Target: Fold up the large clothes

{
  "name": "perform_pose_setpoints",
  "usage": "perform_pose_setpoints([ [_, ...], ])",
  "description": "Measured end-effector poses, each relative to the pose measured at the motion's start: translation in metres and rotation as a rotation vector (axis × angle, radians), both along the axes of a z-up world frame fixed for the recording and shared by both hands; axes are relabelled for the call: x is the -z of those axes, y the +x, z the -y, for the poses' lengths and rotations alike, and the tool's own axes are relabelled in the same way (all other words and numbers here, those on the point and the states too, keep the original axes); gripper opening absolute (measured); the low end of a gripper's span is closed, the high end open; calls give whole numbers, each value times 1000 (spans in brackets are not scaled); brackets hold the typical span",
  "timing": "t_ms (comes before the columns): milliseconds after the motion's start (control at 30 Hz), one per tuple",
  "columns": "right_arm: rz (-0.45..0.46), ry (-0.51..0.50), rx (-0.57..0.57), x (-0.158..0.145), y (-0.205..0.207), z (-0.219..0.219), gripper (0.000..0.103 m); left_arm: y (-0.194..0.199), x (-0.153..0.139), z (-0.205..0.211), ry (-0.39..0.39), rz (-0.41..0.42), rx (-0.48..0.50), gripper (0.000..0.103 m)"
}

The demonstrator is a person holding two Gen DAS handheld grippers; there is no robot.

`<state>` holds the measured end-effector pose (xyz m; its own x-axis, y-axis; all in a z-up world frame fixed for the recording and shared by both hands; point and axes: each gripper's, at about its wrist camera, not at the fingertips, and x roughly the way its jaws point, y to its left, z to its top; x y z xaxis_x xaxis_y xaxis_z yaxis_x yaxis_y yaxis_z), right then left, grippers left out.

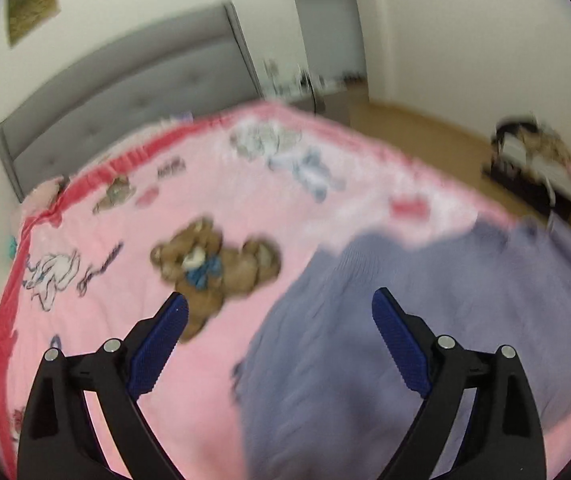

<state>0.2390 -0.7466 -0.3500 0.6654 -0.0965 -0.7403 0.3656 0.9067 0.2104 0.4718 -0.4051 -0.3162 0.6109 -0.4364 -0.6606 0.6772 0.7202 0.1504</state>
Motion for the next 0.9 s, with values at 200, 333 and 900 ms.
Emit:
perform_pose_setpoints([
  [200, -256, -68, -37, 47, 79, -8, 24, 13, 67, 84, 215, -345, 110, 82],
  [333, -298, -156, 30, 59, 80, 2, 24, 25, 90, 95, 247, -331, 91, 83],
  [900, -351, -185, 134, 121, 66, 31, 19, 52, 132, 81, 153, -407, 10, 91],
])
